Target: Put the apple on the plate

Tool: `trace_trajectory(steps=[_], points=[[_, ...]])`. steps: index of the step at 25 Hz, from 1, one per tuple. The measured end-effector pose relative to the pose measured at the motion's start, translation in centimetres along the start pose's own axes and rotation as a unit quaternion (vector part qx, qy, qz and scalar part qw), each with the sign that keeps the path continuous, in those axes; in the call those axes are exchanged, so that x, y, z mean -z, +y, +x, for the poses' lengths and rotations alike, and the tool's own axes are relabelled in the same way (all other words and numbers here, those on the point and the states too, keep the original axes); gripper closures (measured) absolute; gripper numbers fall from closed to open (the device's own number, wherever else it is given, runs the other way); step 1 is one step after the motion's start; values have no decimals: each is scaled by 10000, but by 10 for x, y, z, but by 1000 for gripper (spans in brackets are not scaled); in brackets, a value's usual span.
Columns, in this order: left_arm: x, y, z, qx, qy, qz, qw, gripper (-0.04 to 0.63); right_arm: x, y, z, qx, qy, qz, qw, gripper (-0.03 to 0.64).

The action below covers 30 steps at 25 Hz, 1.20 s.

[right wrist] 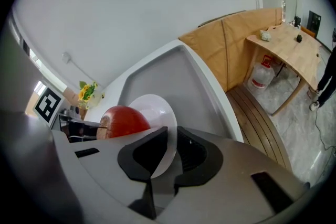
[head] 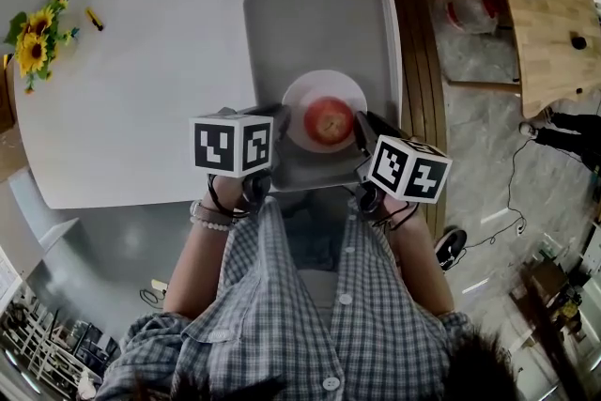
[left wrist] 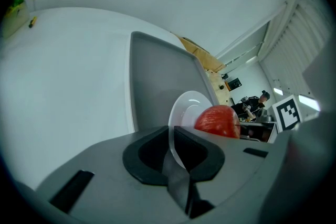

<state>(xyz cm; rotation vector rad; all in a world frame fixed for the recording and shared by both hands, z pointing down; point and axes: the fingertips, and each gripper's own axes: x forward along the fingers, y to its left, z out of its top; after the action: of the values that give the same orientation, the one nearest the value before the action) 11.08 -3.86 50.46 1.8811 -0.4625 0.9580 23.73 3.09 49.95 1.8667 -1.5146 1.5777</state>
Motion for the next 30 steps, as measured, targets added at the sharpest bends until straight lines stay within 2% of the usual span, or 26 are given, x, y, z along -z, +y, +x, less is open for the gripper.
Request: trace_trajectory(steps=[4,8,16,24,30], points=[[-1,-4,3,-78,20,112,9999,557,-1,-3,1,43,26,-298,9995,557],[-1,-4,4,-116,12,264,9996,557,-1,-4,1,-4,-37,-351,9994,557],[-4,-11,-6,91,-298,428,9986,557,-8,-2,-6,-11,-231,-420,9988,557],[-2,-19,-21,121,-522,514,9972,557,-24,-1,-40,55,-716,-567,9958,557],[-23,-24,-60,54,-1234,718,9897,559,-54,23,-79,-36,-1584,-1012,9822,558]])
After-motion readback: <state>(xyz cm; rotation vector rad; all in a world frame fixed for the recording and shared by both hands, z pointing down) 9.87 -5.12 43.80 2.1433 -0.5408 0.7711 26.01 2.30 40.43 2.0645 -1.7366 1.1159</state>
